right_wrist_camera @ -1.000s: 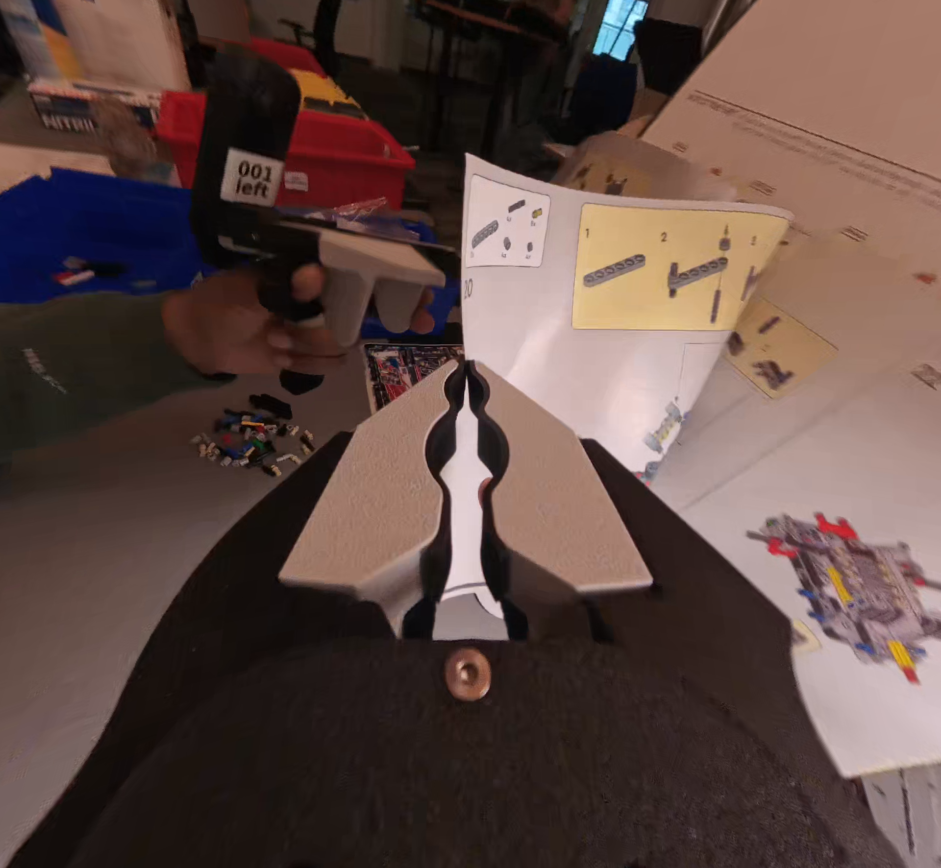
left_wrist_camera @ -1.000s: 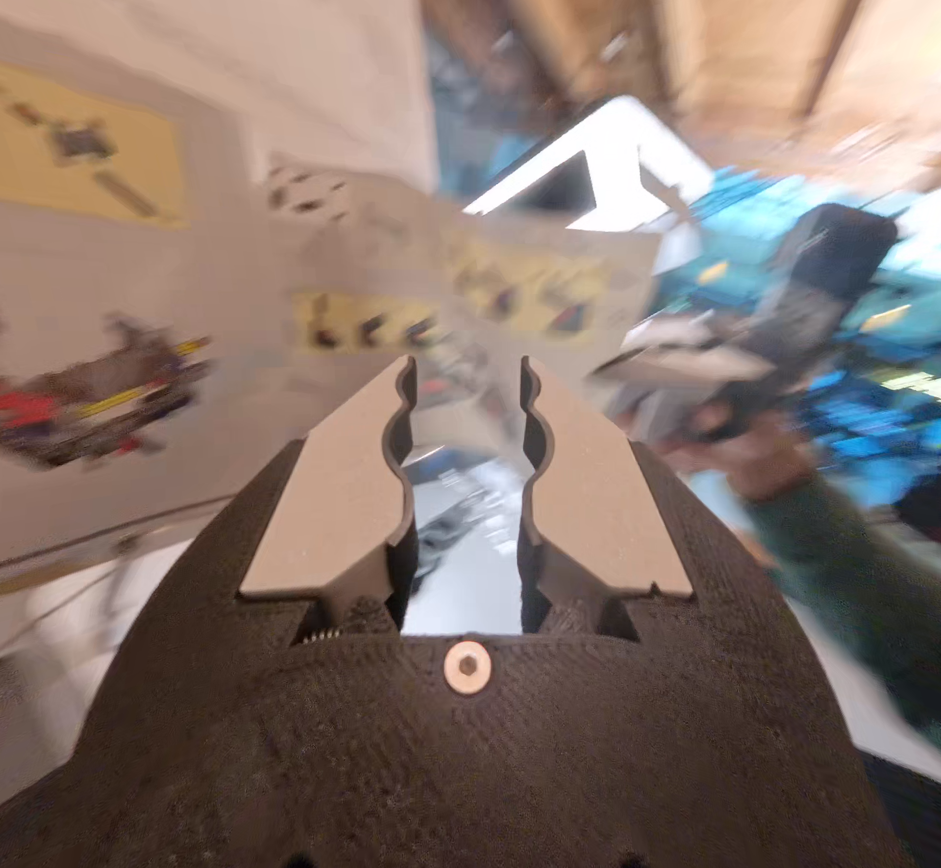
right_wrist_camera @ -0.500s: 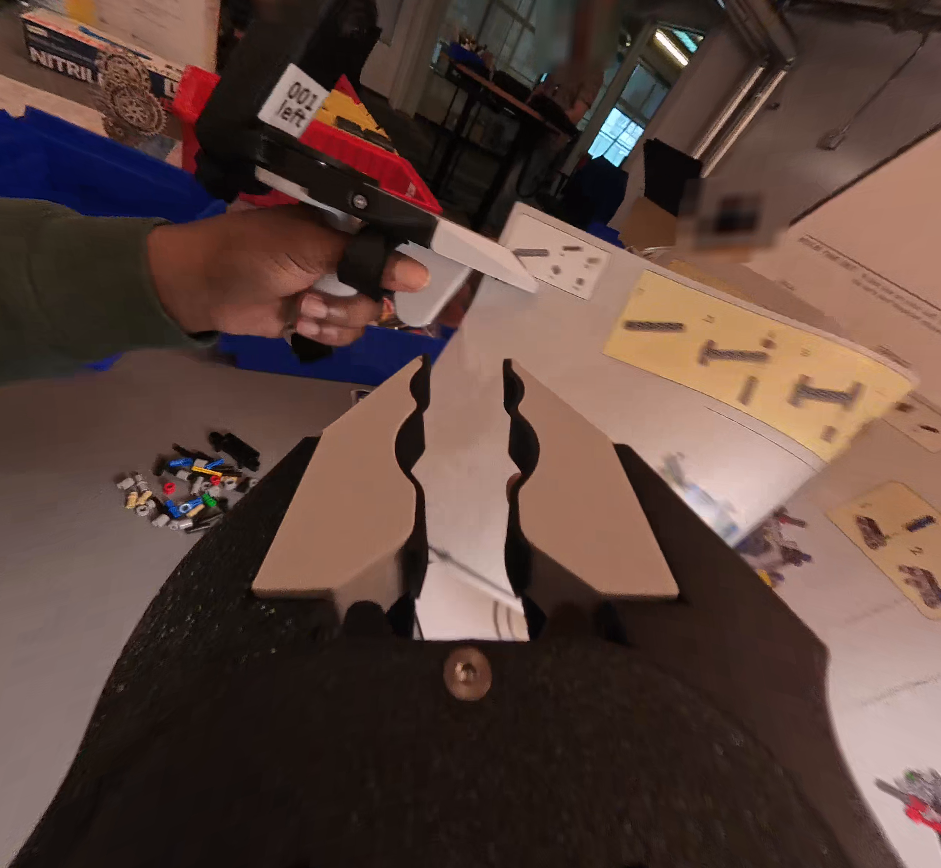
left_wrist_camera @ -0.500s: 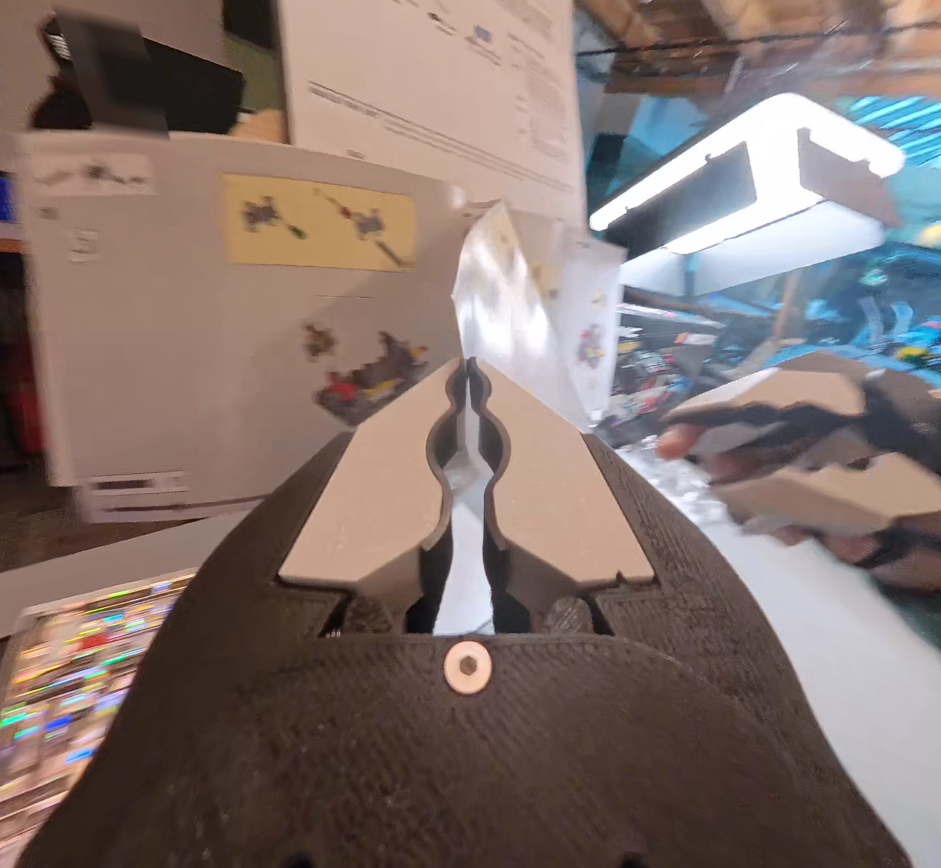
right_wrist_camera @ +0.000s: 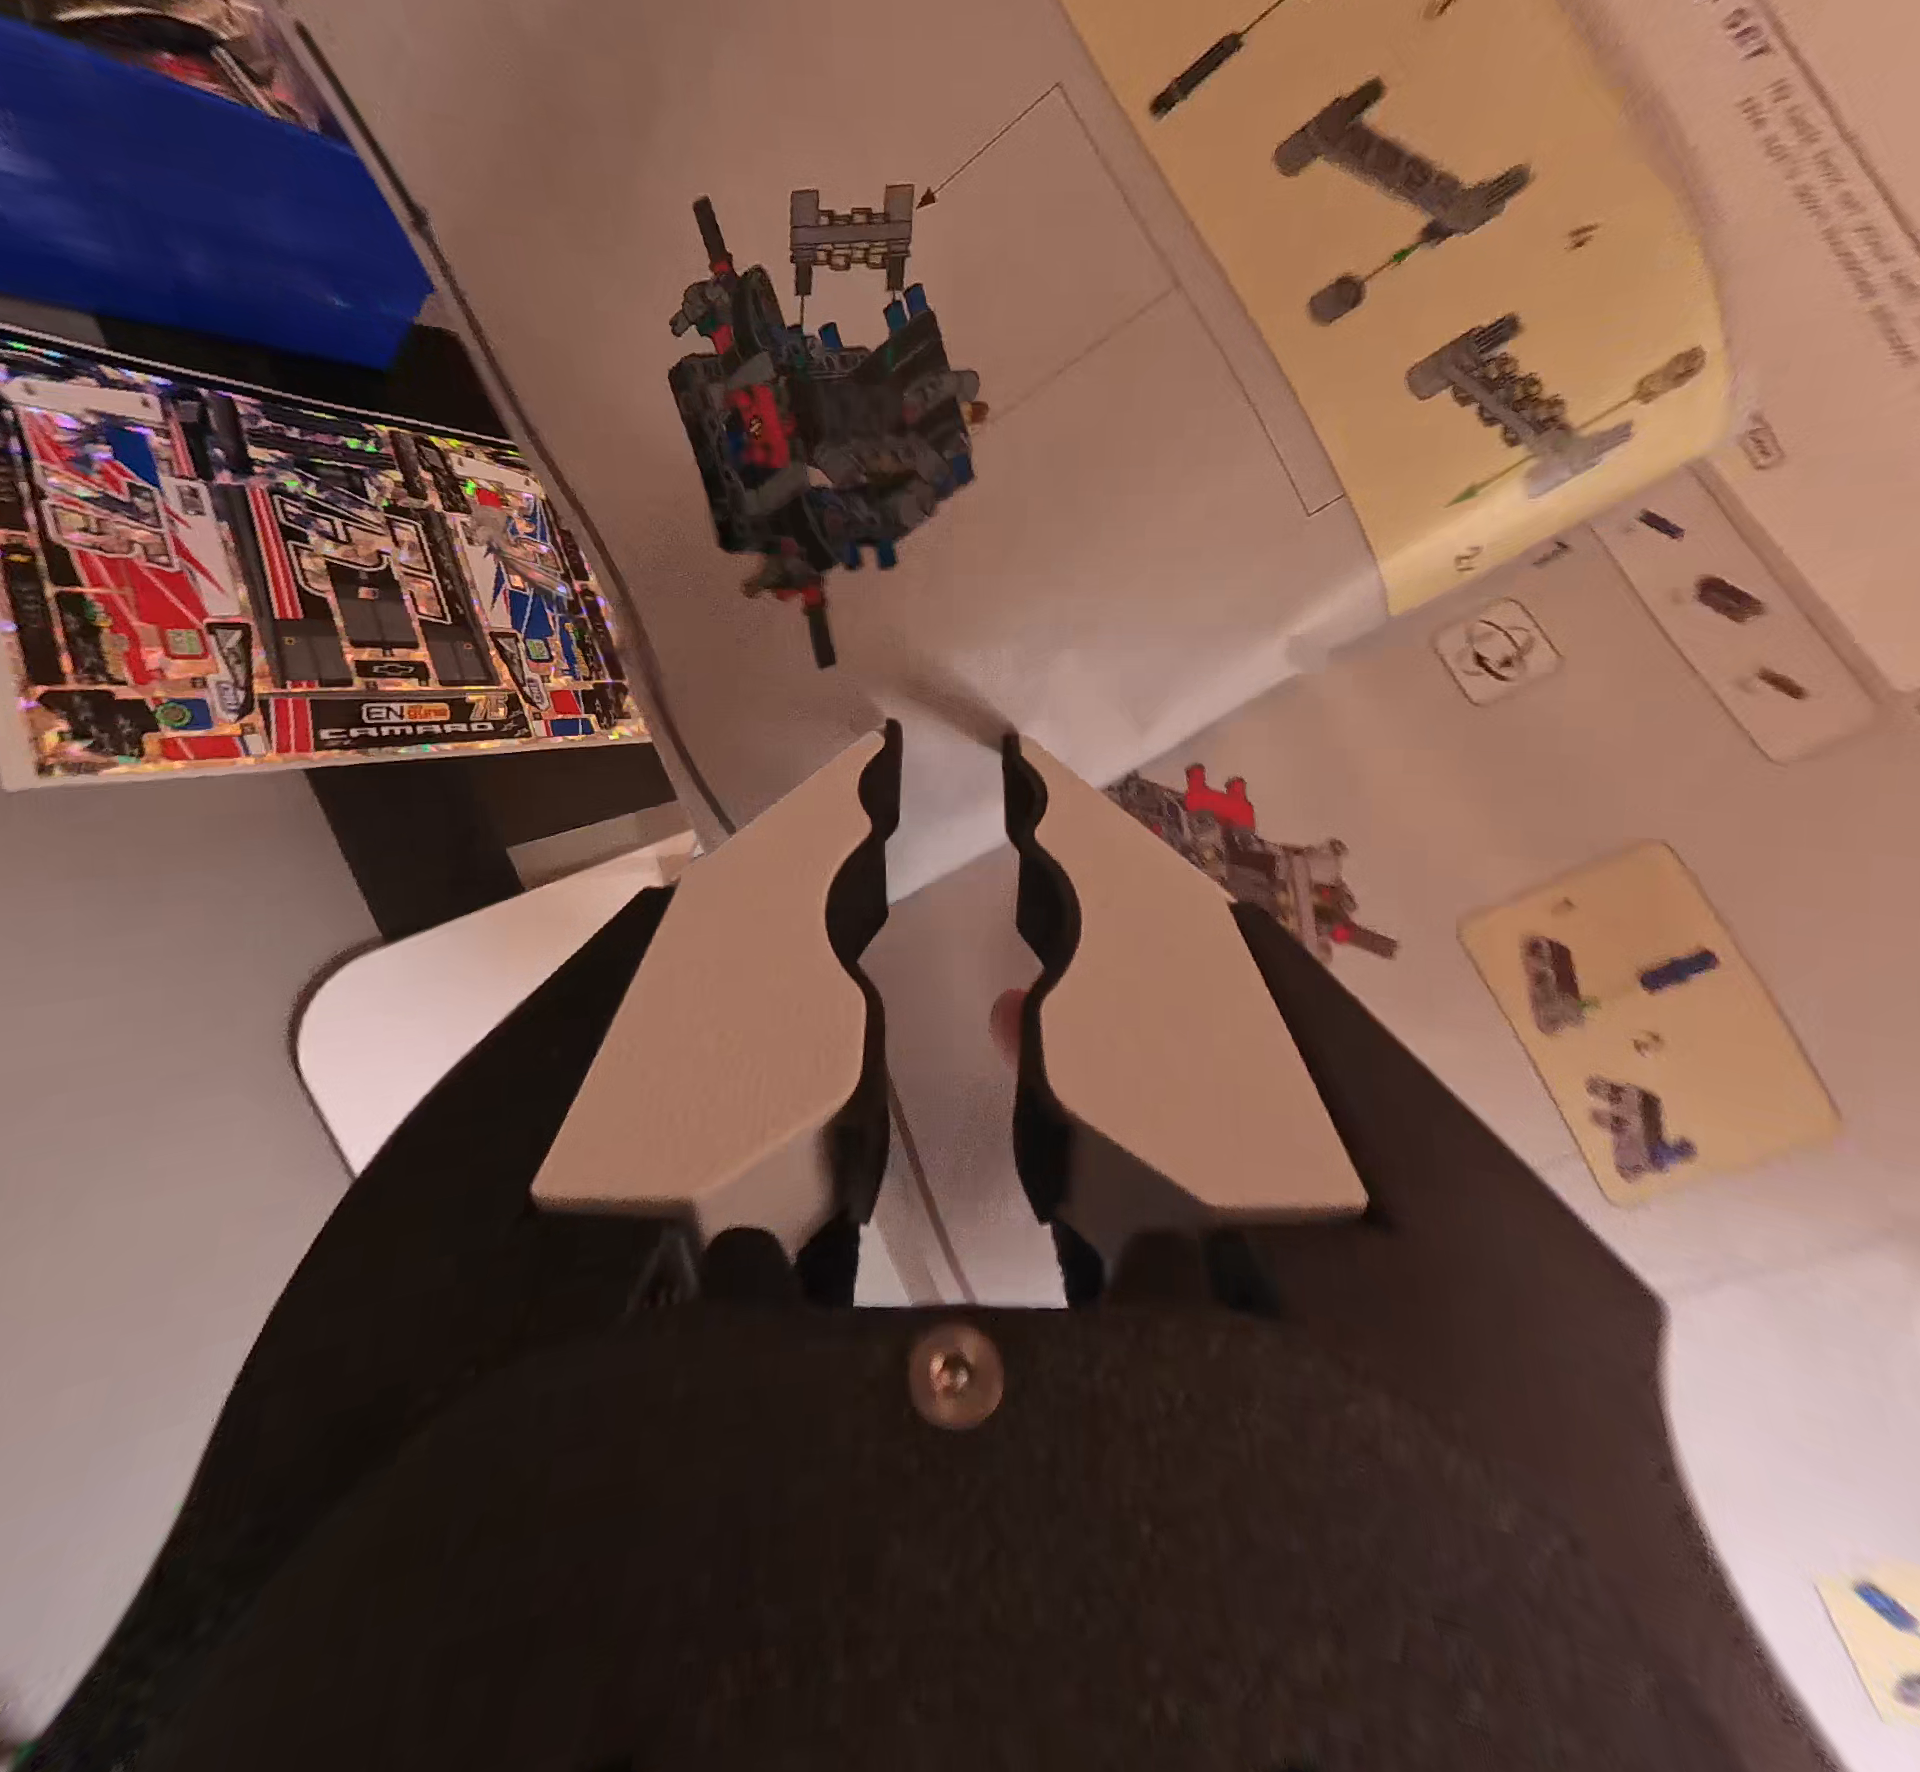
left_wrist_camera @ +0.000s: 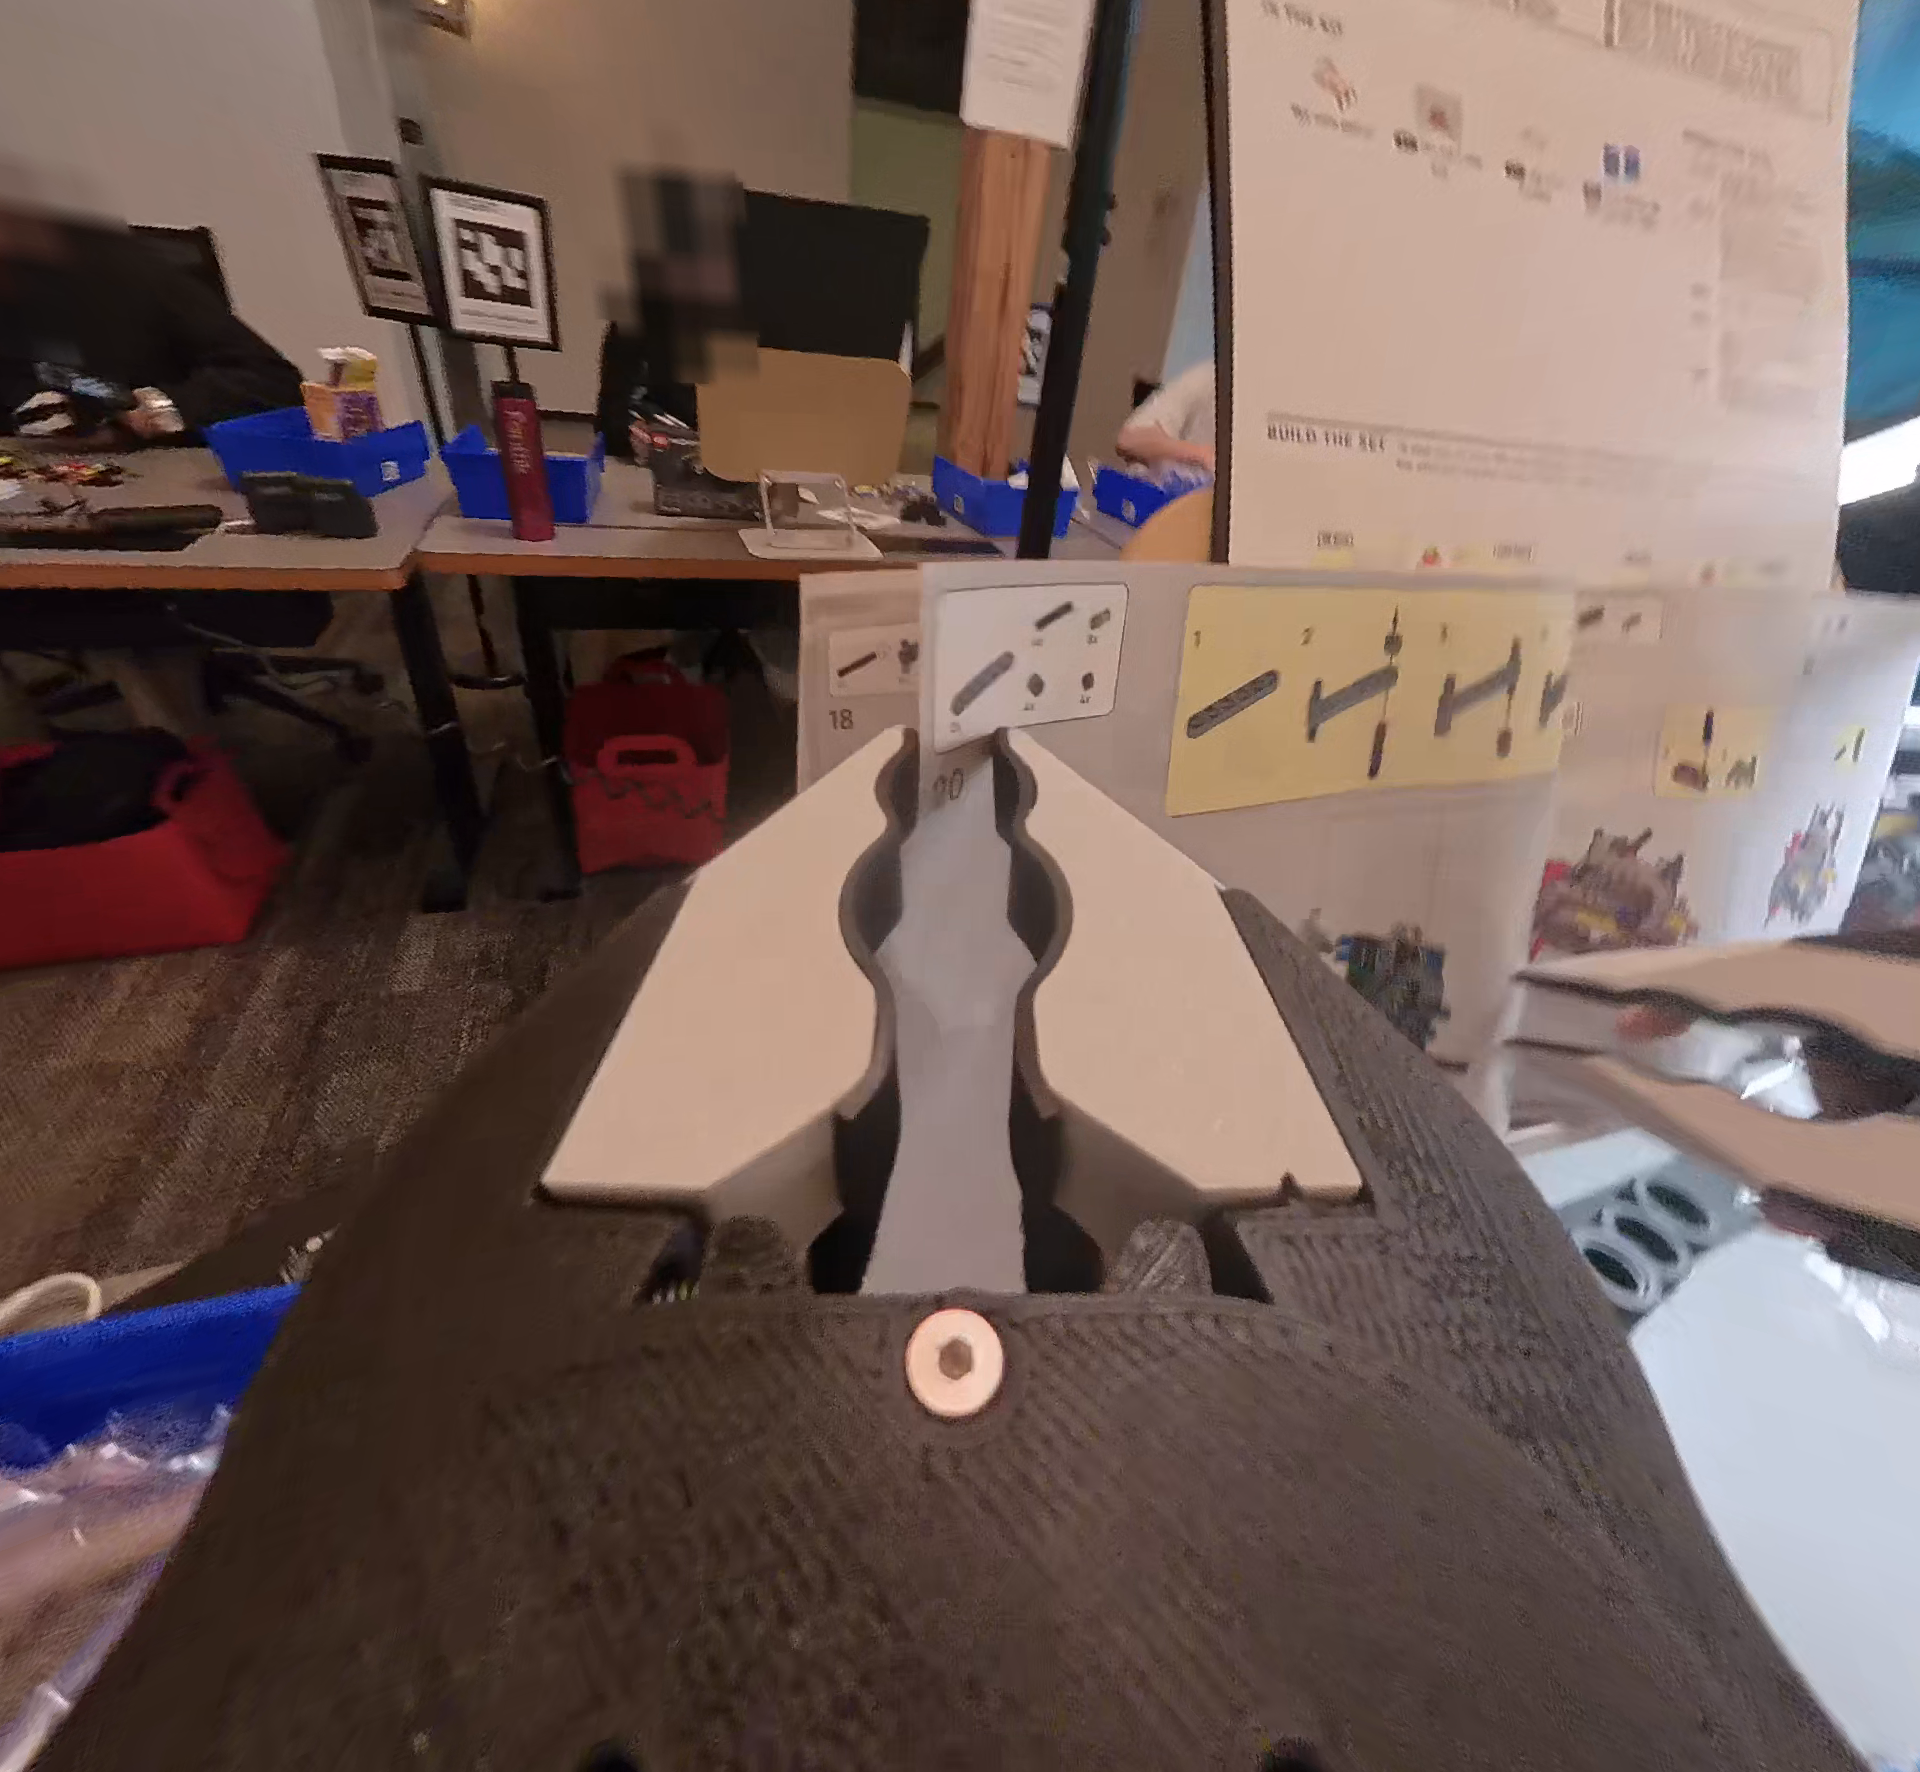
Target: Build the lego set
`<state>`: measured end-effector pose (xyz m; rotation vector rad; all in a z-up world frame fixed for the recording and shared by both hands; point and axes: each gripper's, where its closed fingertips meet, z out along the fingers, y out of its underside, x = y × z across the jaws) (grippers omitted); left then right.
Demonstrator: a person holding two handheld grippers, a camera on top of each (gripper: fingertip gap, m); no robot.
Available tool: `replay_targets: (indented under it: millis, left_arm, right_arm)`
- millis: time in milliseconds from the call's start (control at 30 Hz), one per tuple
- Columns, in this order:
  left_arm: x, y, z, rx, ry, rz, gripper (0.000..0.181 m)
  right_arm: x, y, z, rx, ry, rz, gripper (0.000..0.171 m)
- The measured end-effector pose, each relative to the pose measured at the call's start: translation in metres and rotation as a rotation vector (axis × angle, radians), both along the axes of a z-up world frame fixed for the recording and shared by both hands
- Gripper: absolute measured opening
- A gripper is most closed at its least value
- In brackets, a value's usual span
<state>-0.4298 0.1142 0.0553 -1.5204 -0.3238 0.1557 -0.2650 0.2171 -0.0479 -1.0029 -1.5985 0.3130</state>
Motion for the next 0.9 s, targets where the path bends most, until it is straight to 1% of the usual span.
replay_targets:
  millis: [33, 67, 100, 133, 200, 233, 300, 367, 400, 467, 500, 533, 567, 600, 633, 667, 700, 733, 800, 833, 900]
  left_arm:
    - [0.002, -0.006, 0.003, 0.042, -0.016, 0.021, 0.015]
    - [0.007, -0.013, 0.006, 0.088, -0.019, 0.03, 0.019]
    - [0.015, -0.021, 0.006, 0.122, -0.015, 0.033, 0.022]
    - [0.024, -0.029, 0.001, 0.142, -0.014, 0.037, 0.023]
    - [0.047, -0.037, -0.019, 0.157, -0.053, 0.0, 0.021]
    - [0.059, -0.036, -0.038, 0.141, -0.105, -0.042, 0.02]
    - [0.084, -0.023, -0.089, 0.061, -0.267, -0.144, 0.024]
    - [0.105, -0.005, -0.143, -0.003, -0.491, -0.242, 0.033]
    - [0.112, 0.005, -0.163, -0.002, -0.621, -0.289, 0.037]
    - [0.115, 0.02, -0.184, 0.107, -0.914, -0.367, 0.046]
    - [0.112, 0.027, -0.186, 0.193, -1.047, -0.392, 0.05]
    - [0.105, 0.032, -0.187, 0.265, -1.126, -0.391, 0.054]
    - [0.097, 0.037, -0.191, 0.299, -1.142, -0.352, 0.054]
    - [0.088, 0.042, -0.197, 0.321, -1.147, -0.298, 0.05]
    - [0.08, 0.045, -0.2, 0.368, -1.185, -0.267, 0.041]
    - [0.074, 0.045, -0.198, 0.445, -1.232, -0.265, 0.023]
    - [0.069, 0.042, -0.189, 0.536, -1.231, -0.281, 0.007]
    - [0.067, 0.038, -0.178, 0.593, -1.19, -0.291, 0.006]
    - [0.069, 0.03, -0.157, 0.61, -1.053, -0.28, 0.004]
    - [0.072, 0.027, -0.147, 0.583, -0.978, -0.263, 0.004]
    - [0.082, 0.026, -0.127, 0.472, -0.771, -0.217, 0.003]
  right_arm:
    - [-0.007, 0.002, -0.003, 0.005, -0.011, -0.029, 0.016]
    - [-0.012, 0.006, -0.004, 0.019, -0.007, -0.058, 0.012]
    - [-0.016, 0.007, -0.002, 0.017, 0.015, -0.075, 0.004]
    - [-0.018, 0.007, -0.002, -0.009, 0.027, -0.081, 0.001]
    - [-0.021, 0.008, -0.003, -0.058, 0.033, -0.089, 0.0]
    - [-0.022, 0.009, -0.002, -0.063, 0.032, -0.094, 0.0]
    - [-0.023, 0.009, -0.002, -0.051, 0.009, -0.097, 0.0]
    - [-0.025, 0.008, -0.003, -0.018, -0.021, -0.097, 0.0]
    - [-0.025, 0.008, -0.003, 0.003, -0.035, -0.1, 0.0]
    - [-0.026, 0.008, -0.004, 0.037, -0.059, -0.105, 0.0]
    - [-0.027, 0.008, -0.004, 0.048, -0.066, -0.107, 0.0]
    - [-0.027, 0.008, -0.005, 0.056, -0.071, -0.109, 0.0]
    - [-0.027, 0.008, -0.005, 0.06, -0.073, -0.11, 0.0]
    - [-0.028, 0.008, -0.005, 0.059, -0.073, -0.109, 0.0]
    - [-0.028, 0.008, -0.005, 0.056, -0.071, -0.109, 0.0]
    - [-0.027, 0.008, -0.005, 0.051, -0.069, -0.109, 0.0]
    - [-0.027, 0.008, -0.005, 0.048, -0.068, -0.107, 0.0]
    - [-0.027, 0.008, -0.005, 0.046, -0.068, -0.104, 0.0]
    - [-0.027, 0.008, -0.005, 0.051, -0.065, -0.099, 0.0]
    - [-0.027, 0.008, -0.005, 0.055, -0.06, -0.097, 0.0]
    - [-0.028, 0.008, -0.006, 0.041, -0.05, -0.093, 0.0]
